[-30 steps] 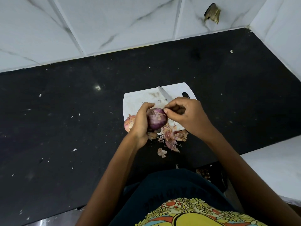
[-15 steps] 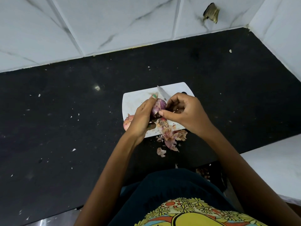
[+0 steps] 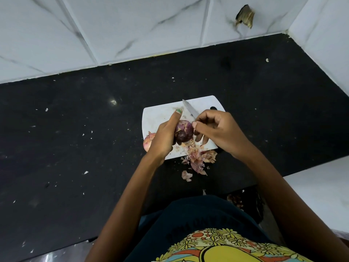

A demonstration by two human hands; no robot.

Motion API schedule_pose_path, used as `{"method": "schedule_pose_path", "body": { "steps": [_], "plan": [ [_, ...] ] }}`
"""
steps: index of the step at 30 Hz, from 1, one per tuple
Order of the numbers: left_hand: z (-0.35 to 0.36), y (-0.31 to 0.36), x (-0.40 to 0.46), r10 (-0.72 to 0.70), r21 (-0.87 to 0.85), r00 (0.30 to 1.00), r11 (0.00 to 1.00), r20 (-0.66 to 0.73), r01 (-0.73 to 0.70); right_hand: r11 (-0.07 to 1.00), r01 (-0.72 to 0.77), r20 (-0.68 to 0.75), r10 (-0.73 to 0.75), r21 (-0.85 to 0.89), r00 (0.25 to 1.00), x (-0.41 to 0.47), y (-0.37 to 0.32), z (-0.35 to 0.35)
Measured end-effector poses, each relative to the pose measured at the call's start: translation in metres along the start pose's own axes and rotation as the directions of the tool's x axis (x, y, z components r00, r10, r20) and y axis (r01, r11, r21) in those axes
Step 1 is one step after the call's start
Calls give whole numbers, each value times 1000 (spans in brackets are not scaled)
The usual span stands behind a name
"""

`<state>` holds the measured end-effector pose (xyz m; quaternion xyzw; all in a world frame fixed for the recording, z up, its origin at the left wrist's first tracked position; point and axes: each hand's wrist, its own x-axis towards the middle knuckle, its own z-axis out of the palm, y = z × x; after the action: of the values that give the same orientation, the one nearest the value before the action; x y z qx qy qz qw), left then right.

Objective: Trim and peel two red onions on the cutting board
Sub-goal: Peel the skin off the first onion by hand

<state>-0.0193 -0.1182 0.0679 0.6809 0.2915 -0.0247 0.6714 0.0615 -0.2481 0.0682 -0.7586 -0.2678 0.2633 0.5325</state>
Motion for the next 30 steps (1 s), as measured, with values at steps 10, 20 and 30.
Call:
{"method": "schedule_pose_path", "body": {
  "steps": [10,20,30],
  "plan": [
    [-5,-2,4,-120,78,993,990,12,119,936,326,9,-327,-137,945,-1,5,6],
    [-8,-3,11,-200,137,977,973,78,188,927,313,65,-307,-206,950,-3,7,10],
    [-5,-5,4,-172,81,984,982,35,169,998,66,34,-67,17,997,-5,12,11]
  ]
}}
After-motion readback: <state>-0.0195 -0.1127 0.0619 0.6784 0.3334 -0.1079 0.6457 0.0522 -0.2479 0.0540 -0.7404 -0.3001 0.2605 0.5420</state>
